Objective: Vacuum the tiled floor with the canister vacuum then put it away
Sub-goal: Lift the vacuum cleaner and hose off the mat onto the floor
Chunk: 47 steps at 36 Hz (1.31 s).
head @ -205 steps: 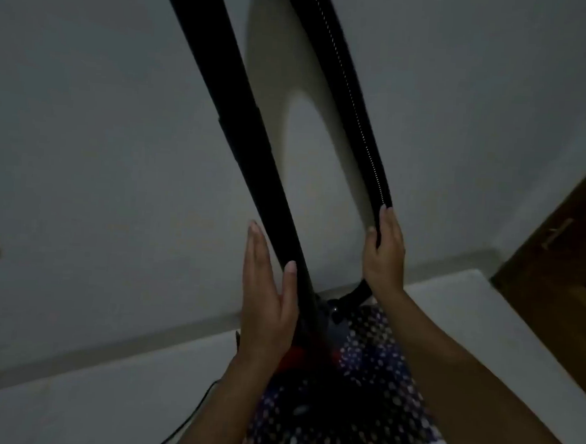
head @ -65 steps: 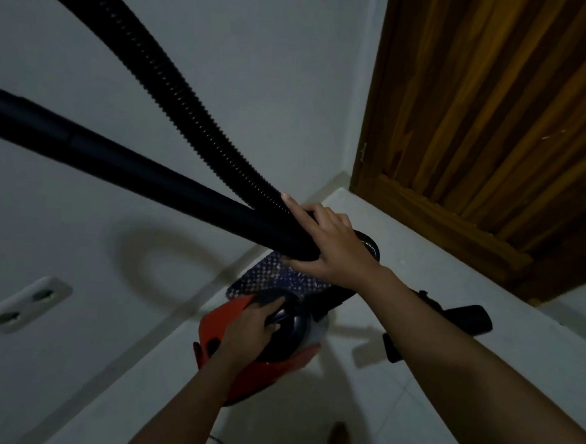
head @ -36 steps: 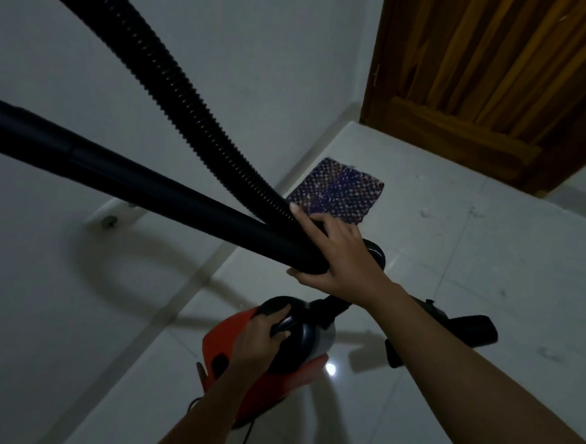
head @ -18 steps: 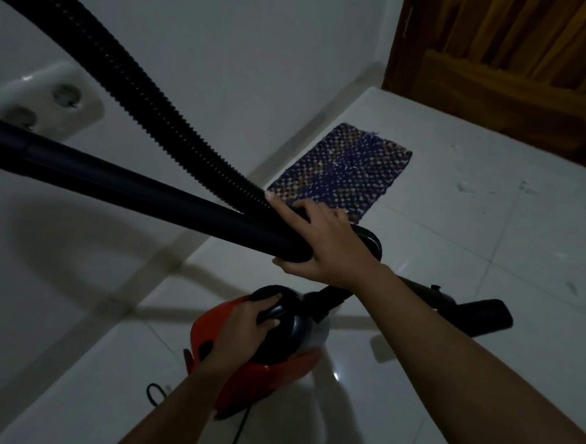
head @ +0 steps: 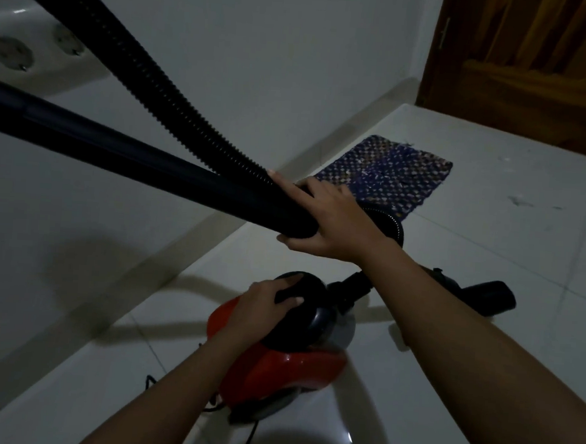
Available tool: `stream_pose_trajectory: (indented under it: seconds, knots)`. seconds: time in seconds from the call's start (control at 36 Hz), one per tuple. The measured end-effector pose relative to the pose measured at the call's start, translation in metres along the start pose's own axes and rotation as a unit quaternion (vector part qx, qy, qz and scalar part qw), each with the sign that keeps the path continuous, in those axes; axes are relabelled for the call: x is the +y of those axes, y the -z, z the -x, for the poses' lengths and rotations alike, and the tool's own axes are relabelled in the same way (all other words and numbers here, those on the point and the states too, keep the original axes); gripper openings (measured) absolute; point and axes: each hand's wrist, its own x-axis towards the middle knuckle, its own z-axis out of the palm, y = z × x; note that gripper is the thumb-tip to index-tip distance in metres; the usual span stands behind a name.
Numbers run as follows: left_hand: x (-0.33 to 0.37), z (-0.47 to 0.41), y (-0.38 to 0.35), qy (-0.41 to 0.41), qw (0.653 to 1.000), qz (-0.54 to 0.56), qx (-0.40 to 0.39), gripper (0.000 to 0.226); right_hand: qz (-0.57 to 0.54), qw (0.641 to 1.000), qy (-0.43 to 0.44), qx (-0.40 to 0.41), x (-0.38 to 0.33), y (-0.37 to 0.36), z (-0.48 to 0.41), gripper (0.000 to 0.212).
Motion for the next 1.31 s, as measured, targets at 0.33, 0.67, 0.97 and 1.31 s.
stream_pose_trajectory:
  seconds: [0.33,0.67,0.97,1.31]
  knots:
    - [-0.002,0.014,-0.012,-0.009,0.997,0.038,0.062,0.03,0.008,1.0,-0.002,0.027,-0.007,-0.019,0.0,0.086]
    - [-0.023,0.025,-0.023,-0.032,0.996,0.024,0.083,0.038,0.011,0.999,0.006,0.032,-0.028,-0.03,0.004,0.086]
    - [-0.098,0.078,-0.051,0.21,0.888,0.268,0.308,0.047,0.03,0.998,0.054,0.027,-0.048,-0.042,0.007,0.082]
    - [-0.114,0.074,-0.068,0.206,0.867,0.364,0.273,0.065,0.021,0.999,0.043,0.021,-0.044,-0.051,0.002,0.085]
